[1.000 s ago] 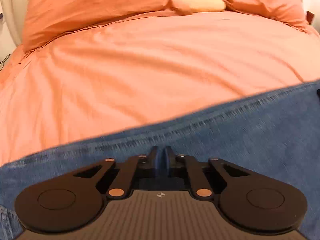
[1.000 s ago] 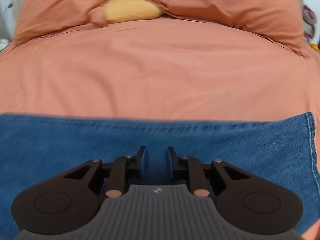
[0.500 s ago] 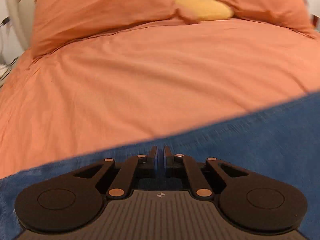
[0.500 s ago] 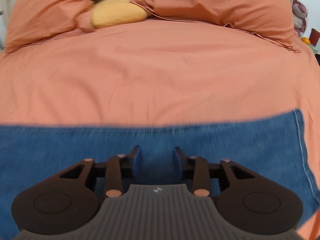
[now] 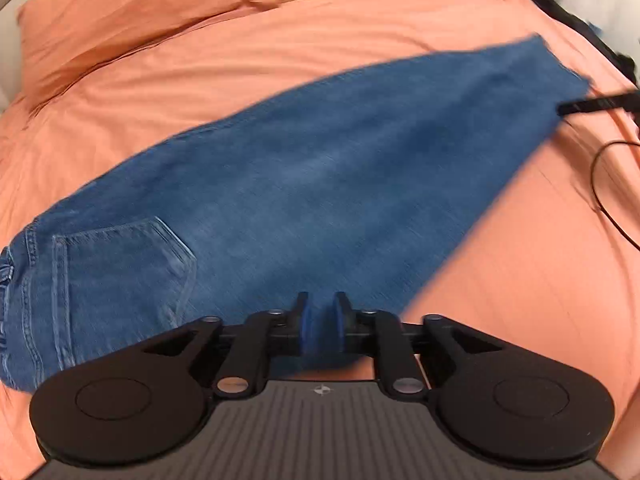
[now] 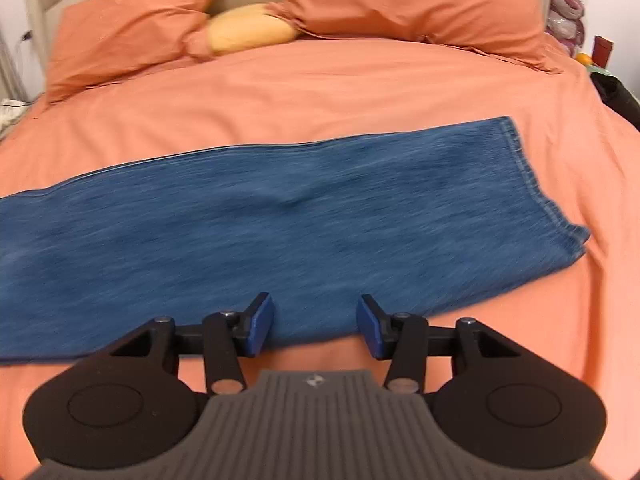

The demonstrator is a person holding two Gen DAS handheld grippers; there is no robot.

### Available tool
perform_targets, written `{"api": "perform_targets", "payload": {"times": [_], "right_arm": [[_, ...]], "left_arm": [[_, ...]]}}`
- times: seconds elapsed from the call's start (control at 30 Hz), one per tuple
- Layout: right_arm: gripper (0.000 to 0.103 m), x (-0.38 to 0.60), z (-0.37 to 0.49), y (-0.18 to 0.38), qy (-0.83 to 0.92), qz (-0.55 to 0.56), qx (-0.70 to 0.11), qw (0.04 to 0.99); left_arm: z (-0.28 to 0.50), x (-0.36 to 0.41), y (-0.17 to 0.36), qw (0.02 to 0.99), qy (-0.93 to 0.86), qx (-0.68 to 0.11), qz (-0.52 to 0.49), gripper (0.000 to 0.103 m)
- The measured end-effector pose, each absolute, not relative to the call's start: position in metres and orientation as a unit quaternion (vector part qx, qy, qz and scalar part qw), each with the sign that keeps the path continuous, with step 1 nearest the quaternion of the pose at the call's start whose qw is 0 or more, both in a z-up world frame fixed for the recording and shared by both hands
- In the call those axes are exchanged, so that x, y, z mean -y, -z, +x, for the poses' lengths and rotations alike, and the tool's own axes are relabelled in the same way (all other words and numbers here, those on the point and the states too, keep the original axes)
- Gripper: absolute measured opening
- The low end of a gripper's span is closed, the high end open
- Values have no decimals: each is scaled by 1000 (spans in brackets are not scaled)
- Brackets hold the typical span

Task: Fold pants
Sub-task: 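Grasp the leg hem with the right tool while the left tool grasps the jeans edge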

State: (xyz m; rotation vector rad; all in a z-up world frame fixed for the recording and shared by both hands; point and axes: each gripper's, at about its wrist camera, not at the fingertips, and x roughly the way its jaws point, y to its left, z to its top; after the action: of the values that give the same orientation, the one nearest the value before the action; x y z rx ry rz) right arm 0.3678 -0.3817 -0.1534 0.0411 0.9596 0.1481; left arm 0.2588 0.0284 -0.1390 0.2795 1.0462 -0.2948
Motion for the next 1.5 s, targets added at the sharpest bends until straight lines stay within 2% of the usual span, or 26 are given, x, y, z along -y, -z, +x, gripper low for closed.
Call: {"api": "perform_targets", "payload": {"times": [0.1, 0.17, 0.2, 0.23, 0.3, 0.43, 0.5, 0.53, 0.63, 0.83, 0.9, 1.07, 1.33, 1.37, 1.4, 1.43, 1.5], "right_arm": [[46, 370, 348, 154, -84, 10, -458, 885], [47, 368, 339, 157, -82, 8, -463, 883], [47, 371, 335, 158, -79, 11, -466, 881], [47, 375, 332, 159, -72, 18, -471, 879], [47, 391, 324, 160, -55, 45, -476, 876], [51, 437, 316, 161, -13, 117, -478, 870], [63, 462, 314, 164, 6, 162, -472, 867], [64, 474, 313, 166, 16, 185, -466, 865], [64, 506, 313, 170, 37, 246, -449, 858], [64, 555, 333, 181, 64, 339, -404, 847], [60, 570, 344, 187, 76, 372, -391, 838], [54, 592, 380, 205, 93, 385, -385, 834], [53, 605, 412, 228, 72, 370, -376, 846], [44, 606, 414, 231, 71, 371, -373, 847], [23, 607, 415, 234, 75, 365, -373, 850], [15, 607, 414, 235, 82, 354, -375, 853], [9, 607, 411, 236, 69, 338, -369, 863]], "left_arm": [[239, -11, 150, 855, 142, -477, 150, 58], [234, 4, 165, 855, 138, -466, 178, 61], [235, 10, 174, 854, 127, -464, 197, 57], [235, 13, 182, 852, 112, -464, 214, 36], [241, 16, 191, 846, 80, -475, 228, 17], [257, 10, 193, 798, 103, -550, 222, 14], [264, 5, 189, 791, 113, -563, 211, 15], [269, 2, 184, 787, 115, -573, 197, 15], [279, -1, 163, 788, 135, -581, 156, 18], [311, 22, 122, 814, 168, -542, 122, 21], [328, 40, 117, 823, 178, -525, 123, 21], [376, 99, 131, 827, 219, -507, 108, 21], [457, 173, 171, 832, 232, -495, 93, 21], [468, 177, 177, 834, 226, -496, 87, 21], [479, 181, 182, 835, 219, -499, 80, 17], [489, 184, 187, 838, 205, -500, 76, 13], [507, 189, 195, 843, 190, -499, 61, 11]]}}
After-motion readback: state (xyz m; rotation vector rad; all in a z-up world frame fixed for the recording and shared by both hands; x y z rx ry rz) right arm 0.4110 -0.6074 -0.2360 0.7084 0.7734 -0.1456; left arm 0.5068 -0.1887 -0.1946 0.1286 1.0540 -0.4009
